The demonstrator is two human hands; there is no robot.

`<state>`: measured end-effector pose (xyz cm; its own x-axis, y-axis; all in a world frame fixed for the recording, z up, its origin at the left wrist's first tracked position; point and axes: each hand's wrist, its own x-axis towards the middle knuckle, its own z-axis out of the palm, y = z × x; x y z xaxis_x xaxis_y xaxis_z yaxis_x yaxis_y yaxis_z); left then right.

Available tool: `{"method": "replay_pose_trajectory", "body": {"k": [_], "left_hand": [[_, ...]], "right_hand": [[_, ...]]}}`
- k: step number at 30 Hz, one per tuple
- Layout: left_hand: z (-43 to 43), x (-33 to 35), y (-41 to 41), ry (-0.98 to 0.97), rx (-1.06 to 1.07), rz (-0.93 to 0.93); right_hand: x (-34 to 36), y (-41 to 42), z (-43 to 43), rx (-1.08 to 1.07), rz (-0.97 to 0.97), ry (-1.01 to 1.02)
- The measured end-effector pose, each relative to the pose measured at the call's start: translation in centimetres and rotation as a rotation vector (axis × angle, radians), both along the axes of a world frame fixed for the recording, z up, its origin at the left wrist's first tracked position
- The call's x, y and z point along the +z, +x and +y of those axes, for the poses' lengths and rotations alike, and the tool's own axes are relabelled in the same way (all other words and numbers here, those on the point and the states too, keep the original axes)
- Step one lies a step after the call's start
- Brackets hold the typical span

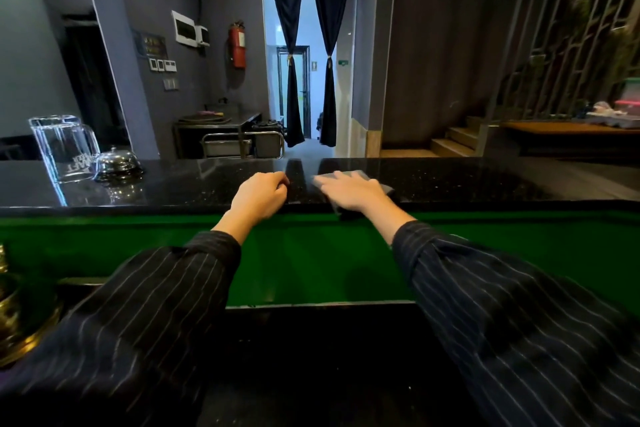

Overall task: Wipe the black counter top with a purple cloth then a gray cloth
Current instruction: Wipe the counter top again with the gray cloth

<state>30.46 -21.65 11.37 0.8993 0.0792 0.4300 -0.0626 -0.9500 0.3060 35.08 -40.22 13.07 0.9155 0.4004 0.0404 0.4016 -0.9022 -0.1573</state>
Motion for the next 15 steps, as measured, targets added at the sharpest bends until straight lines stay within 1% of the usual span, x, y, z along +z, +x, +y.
{"method": "replay_pose_trajectory", "body": {"k": [2, 4, 7, 9, 12, 14, 15], "left_hand": [[0.9, -0.3, -0.7, 0.065, -0.036, -0.030], [2.5, -0.9, -1.9, 0.143, -0.025, -0.099], [6.6, -2.6, -4.1, 0.227, 0.101, -0.214], [8.5, -3.4, -5.0, 0.195, 0.166, -0.221], [8.1, -3.4, -4.9, 0.174, 0.197, -0.196], [8.0, -2.9, -4.7, 0.181, 0.194, -0.154], [8.2, -2.8, -4.6, 0.183, 0.183, -0.122]], "right_hand": [[0.2, 0.3, -3.9, -0.102, -0.009, 0.000], [0.3, 0.8, -7.4, -0.222, 0.004, -0.024], [0.5, 1.3, -9.4, -0.365, 0.040, -0.039], [0.7, 1.4, -8.6, -0.465, 0.052, -0.050], [1.0, 1.6, -6.0, -0.603, 0.100, -0.122], [1.2, 1.7, -3.6, -0.640, 0.102, -0.156], [1.3, 1.5, -2.1, -0.621, 0.093, -0.156]]}}
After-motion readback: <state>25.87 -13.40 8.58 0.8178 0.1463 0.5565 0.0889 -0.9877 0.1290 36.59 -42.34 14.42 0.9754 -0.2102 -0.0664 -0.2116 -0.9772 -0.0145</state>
